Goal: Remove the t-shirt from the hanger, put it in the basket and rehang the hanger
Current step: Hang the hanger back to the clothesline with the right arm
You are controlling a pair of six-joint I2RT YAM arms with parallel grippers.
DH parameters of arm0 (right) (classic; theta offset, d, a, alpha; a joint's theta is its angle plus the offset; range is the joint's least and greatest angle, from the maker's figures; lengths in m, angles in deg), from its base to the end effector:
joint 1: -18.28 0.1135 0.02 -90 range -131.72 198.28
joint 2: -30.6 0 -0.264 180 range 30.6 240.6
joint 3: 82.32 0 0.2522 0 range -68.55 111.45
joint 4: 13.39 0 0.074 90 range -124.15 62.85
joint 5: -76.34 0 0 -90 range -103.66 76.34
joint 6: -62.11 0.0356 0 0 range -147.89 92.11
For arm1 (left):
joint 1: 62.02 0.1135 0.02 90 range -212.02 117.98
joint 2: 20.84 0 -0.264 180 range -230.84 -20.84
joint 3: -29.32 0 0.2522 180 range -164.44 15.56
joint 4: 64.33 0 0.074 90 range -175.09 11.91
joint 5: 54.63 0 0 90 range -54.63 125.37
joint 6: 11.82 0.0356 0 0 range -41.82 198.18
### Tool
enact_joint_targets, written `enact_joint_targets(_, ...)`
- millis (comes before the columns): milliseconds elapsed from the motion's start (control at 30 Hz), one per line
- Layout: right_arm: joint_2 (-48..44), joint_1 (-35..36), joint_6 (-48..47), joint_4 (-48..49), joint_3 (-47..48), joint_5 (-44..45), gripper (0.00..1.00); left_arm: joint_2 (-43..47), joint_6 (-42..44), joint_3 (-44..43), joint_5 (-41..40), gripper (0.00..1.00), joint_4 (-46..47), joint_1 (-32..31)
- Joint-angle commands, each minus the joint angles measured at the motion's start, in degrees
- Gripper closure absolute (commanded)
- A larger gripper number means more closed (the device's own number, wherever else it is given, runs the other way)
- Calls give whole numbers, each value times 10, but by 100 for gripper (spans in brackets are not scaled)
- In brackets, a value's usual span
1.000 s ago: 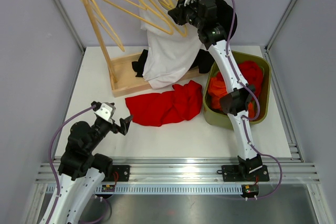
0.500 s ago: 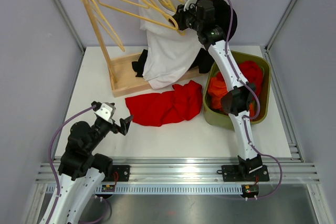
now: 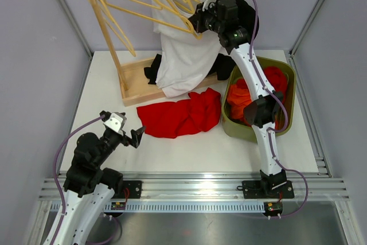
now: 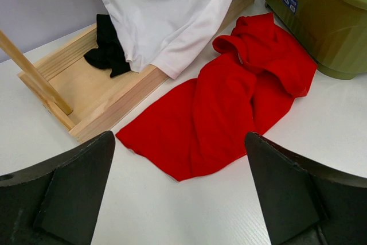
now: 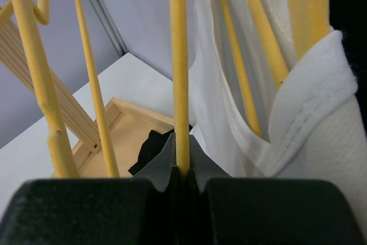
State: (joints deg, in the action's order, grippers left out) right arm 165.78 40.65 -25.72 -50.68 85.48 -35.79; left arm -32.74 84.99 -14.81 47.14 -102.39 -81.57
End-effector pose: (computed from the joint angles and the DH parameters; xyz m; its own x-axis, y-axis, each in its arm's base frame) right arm 0.4816 0.2127 0.4268 -0.1017 -0.0039 -0.9948 -0.6964 0.7144 0.0684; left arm 0.0761 -0.0347 0.2914 -0.0335 0.1351 -0.9903 0.5265 0.8446 0.0974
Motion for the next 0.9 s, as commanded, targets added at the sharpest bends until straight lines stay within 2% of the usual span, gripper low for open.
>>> enact_joint_targets(0, -47, -4, -6, 9, 21, -3, 100, 2, 0, 0, 11, 1, 29, 1)
enact_joint_targets(467, -35, 16, -48, -56, 46, -18, 100, -1, 0, 0, 14, 1, 30, 1)
enact_joint_targets(867, -5, 16, -25, -13, 78, 3, 100, -3, 0, -2, 13, 1, 28, 1)
